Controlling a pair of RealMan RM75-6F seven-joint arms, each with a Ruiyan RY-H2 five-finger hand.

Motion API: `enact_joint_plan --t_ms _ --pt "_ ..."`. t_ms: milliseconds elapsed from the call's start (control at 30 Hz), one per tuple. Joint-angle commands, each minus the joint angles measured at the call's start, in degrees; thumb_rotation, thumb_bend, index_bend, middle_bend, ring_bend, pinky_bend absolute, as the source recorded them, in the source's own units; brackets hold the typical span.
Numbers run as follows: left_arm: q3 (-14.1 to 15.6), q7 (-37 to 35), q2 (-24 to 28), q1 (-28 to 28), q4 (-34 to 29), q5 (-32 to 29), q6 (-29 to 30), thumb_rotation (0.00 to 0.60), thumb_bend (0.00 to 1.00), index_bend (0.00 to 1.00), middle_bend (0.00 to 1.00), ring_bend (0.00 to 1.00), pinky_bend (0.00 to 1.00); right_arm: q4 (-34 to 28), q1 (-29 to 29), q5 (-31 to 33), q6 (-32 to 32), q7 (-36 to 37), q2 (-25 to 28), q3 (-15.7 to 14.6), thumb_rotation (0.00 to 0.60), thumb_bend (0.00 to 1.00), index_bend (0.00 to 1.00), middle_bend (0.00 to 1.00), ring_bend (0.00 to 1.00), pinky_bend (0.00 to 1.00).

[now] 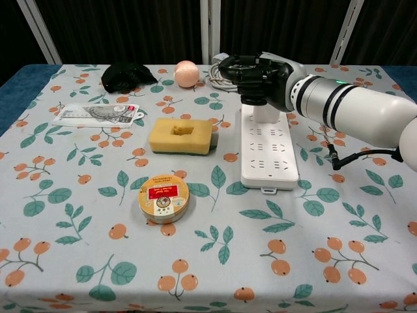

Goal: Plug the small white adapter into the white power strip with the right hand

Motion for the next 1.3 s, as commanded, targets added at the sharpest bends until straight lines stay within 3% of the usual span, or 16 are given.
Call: enact_joint_plan --t_ms 33,233,333,400,467,633,767,867,1033,1300 --pt "0.0 0.1 0.1 0.0 -0.1 0.1 0.0 0.6 0.14 0.06 0.02 0.0 0.0 -2.5 -0.7 -0.7 2.0 -0.4 1.9 0.6 0.6 0.93 1.0 0.98 1.0 1.0" --pt "-0.2 0.7 0.4 -0.2 -0.8 0.3 0.3 0.6 0.14 0.06 0.02 0.0 0.0 -7.9 -2.9 -1.6 6.3 -2.9 6.1 1.0 0.6 0.92 1.0 0.98 1.0 1.0" --pt "-0.3 1.1 0.6 -0.2 -1.1 0.3 0.5 0.6 0.14 0.06 0.02 0.0 0.0 -11.0 -4.8 -4.3 10.2 -6.8 9.5 -0.4 0.6 0.89 0.94 0.95 0.95 0.93" --pt "-0.4 1.3 0.7 -0.2 -1.3 0.4 0.6 0.6 0.14 0.06 0.02 0.0 0.0 -12.5 -6.4 -6.7 13.5 -11.4 11.7 -2.1 0.6 0.83 0.84 0.89 0.87 0.82" --pt "-0.6 1.5 0.7 -0.2 -1.3 0.4 0.9 0.6 0.14 0.06 0.02 0.0 0.0 -14.1 -8.6 -9.4 18.0 -18.9 14.7 -4.1 0.6 0.71 0.68 0.78 0.71 0.64" --pt "-1.1 2.4 0.4 -0.2 -1.1 0.1 1.5 0.6 0.14 0.06 0.02 0.0 0.0 -18.8 -15.6 -13.0 26.6 -42.0 22.7 -9.9 0.6 0.45 0.4 0.51 0.37 0.23" --pt "-1.6 3.6 0.2 -0.3 -1.0 -0.2 1.9 0.6 0.14 0.06 0.02 0.0 0.0 -23.9 -21.2 -11.4 30.4 -57.9 28.6 -13.4 0.6 0.33 0.21 0.32 0.16 0.03" --pt "-1.9 5.0 0.1 -0.3 -1.2 -0.6 2.2 0.6 0.14 0.06 0.02 0.0 0.0 -27.9 -25.3 -9.1 33.2 -64.9 31.9 -15.3 0.6 0.31 0.09 0.19 0.04 0.0" --pt "-2.3 7.3 0.1 -0.2 -1.8 -1.3 2.3 0.6 0.14 0.06 0.02 0.0 0.0 -31.8 -32.1 -8.6 40.4 -69.5 35.4 -18.4 0.6 0.31 0.0 0.02 0.0 0.0" --pt "-2.3 8.6 0.5 -0.2 -2.9 -1.4 2.4 0.6 0.14 0.06 0.02 0.0 0.0 -33.0 -41.1 -12.1 50.7 -67.7 36.9 -22.7 0.6 0.3 0.0 0.0 0.0 0.0"
